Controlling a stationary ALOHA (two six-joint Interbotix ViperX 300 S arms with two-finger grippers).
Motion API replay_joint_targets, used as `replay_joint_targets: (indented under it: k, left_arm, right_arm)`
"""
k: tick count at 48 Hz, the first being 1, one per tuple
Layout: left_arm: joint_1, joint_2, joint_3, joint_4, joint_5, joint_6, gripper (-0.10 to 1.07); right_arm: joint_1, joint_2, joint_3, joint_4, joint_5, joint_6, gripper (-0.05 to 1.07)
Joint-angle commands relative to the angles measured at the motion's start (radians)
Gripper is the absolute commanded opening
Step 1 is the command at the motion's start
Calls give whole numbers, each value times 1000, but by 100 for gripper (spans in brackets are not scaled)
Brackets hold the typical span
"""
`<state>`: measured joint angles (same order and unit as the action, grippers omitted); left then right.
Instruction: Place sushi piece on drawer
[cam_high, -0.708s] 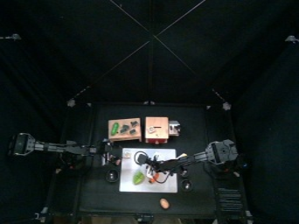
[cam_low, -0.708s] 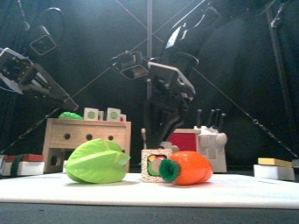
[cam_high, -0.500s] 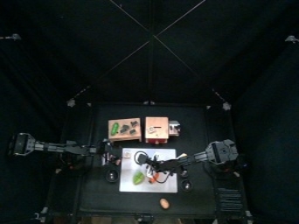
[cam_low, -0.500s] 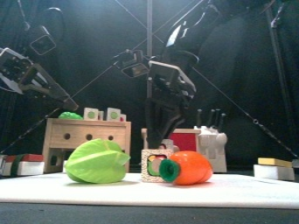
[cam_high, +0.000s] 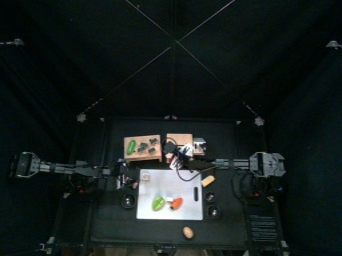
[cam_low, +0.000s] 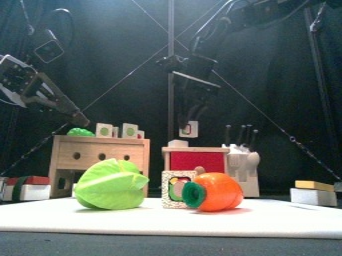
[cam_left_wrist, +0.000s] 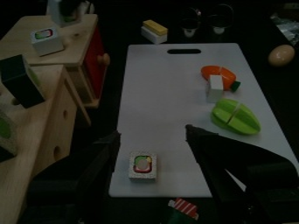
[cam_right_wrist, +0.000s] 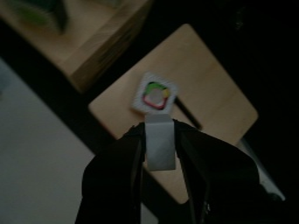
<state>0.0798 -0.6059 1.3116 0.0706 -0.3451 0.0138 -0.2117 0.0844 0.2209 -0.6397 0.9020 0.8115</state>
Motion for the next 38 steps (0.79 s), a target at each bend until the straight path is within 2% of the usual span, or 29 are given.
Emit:
replay_joint_targets:
  k: [1, 8, 21, 38]
  left_arm:
    - [-3, 0, -11, -2, -3, 0, 95]
    - [-2, 0, -12, -2, -3, -2, 95]
    - [-3, 0, -11, -2, -3, 0, 95]
    - [-2, 0, -11, -2, -3, 0, 95]
  right_arm:
    - [-20, -41, 5, 11, -20, -2, 58]
    - [-32, -43, 38, 31, -71, 2, 64]
    - [-31, -49, 44, 23, -77, 3, 82]
    - [17, -121, 64, -15, -72, 5, 83]
